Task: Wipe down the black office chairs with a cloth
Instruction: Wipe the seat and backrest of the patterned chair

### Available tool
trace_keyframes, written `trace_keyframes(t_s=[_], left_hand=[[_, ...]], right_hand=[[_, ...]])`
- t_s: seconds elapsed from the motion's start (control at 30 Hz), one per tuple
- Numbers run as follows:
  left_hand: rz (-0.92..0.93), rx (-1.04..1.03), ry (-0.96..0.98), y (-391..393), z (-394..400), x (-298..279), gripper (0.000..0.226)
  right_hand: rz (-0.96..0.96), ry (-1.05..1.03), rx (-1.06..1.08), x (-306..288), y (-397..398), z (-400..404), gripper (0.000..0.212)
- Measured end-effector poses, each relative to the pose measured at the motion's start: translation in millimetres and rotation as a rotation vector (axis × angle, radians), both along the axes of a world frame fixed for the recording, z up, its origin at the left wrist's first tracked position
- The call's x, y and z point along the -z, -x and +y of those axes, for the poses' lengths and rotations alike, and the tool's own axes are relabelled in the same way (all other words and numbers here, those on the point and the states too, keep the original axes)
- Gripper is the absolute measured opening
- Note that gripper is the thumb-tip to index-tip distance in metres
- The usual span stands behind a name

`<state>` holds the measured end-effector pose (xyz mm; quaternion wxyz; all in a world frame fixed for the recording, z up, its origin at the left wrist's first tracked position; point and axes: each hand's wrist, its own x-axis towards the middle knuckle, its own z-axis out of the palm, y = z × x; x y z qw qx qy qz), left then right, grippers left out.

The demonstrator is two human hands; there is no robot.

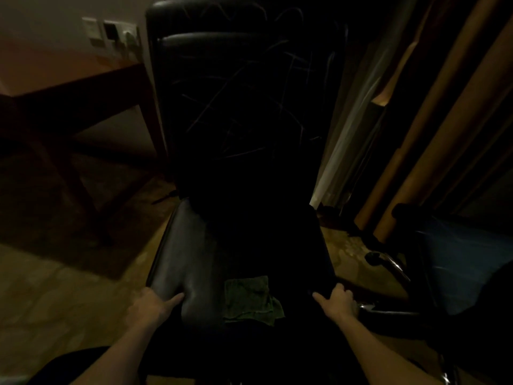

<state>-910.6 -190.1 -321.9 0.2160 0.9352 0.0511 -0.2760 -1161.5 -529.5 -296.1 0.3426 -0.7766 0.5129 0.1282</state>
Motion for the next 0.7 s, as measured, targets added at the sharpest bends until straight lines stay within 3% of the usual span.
trace_keyframes(t_s=[0.1, 0.23, 0.37, 0.5, 0.7], left_hand=[[-0.062, 0.023, -0.040, 0, -3, 1, 0.090], [-0.074, 0.037, -0.057, 3, -1, 1, 0.090], [-0.036, 0.049, -0.060, 8, -1, -5, 0.086], [-0.018, 0.037, -0.075, 9, -2, -8, 0.091], [-0.023, 0.027, -0.098, 20, -1, -17, 0.080]], right_hand=[[0.021, -0.001, -0.011, 4, 1, -8, 0.064], [0.016, -0.008, -0.013, 10, 3, -7, 0.052], [0.049, 0.007, -0.007, 12, 2, -12, 0.057], [0.061, -0.033, -0.014, 14, -1, -18, 0.050], [0.082, 0.034, 0.016, 20, 4, -5, 0.045]])
